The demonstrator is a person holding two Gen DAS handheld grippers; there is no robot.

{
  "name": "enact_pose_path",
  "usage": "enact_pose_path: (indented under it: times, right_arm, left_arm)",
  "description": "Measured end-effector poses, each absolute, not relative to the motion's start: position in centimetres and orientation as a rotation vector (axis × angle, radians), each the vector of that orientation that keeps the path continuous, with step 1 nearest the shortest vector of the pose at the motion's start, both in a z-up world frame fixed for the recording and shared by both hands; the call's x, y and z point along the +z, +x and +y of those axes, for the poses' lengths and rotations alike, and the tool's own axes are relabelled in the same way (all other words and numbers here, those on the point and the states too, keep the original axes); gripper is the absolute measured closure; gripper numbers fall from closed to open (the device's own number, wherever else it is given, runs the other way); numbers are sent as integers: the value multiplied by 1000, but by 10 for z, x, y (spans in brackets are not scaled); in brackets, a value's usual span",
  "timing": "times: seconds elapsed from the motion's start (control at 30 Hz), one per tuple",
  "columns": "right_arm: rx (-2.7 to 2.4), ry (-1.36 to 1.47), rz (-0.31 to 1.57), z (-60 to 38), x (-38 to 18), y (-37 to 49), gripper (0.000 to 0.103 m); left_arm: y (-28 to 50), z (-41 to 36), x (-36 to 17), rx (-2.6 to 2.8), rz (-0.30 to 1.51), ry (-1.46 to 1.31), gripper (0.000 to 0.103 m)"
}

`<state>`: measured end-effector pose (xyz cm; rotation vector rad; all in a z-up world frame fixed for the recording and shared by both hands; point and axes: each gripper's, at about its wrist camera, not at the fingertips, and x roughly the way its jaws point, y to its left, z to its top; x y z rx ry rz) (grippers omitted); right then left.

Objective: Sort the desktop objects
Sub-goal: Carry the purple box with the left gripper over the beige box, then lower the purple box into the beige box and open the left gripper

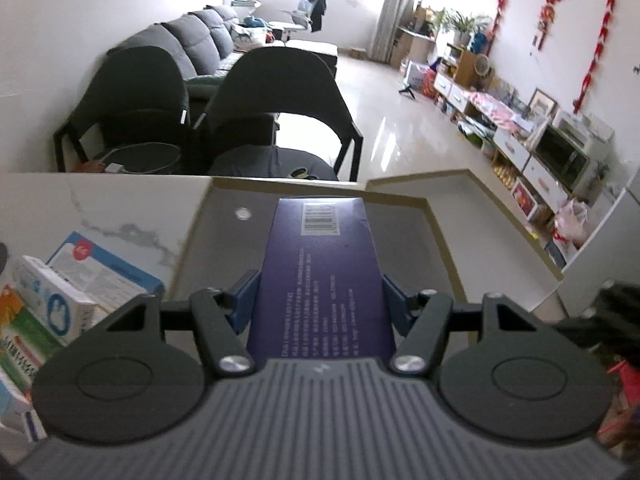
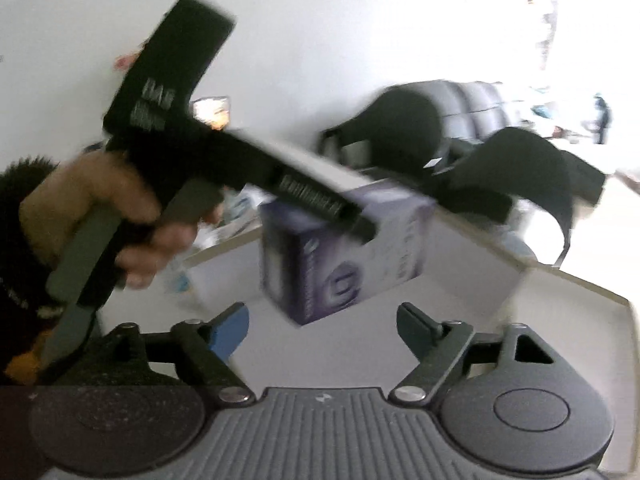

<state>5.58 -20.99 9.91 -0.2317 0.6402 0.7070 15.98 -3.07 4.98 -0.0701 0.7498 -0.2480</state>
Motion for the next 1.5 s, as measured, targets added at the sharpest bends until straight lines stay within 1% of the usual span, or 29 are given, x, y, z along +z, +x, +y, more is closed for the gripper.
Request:
enact_pose_path:
  times: [0.27, 0.5, 0.97, 1.03, 1.1, 1.2, 1.3, 1.5]
  right_arm:
    - [535, -138, 698, -240, 90, 68, 18]
    - [455, -73, 771, -236, 63, 82, 18]
    - [447, -115, 816, -224, 41, 97, 18]
    - [445, -128, 820, -221, 38, 98, 18]
    - [444, -140, 823, -218, 35, 100, 18]
    - [442, -160, 829, -211, 31, 106, 18]
    - [422, -198, 839, -201, 27, 109, 18]
    - [371, -278, 867, -186, 14, 121, 18]
  left_arm:
    - [176, -59, 33, -262, 785, -28, 40]
    - [192, -67, 23, -261, 824, -51, 40]
    - [199, -89, 7, -344, 884, -100, 39]
    - [200, -87, 7, -387, 906, -133, 37]
    - [201, -84, 7, -440, 930, -170, 31]
    - [201, -81, 7, -475, 950, -181, 29]
    - [201, -77, 8, -493, 973, -189, 23]
    - [206, -68, 1, -528, 1025, -250, 22]
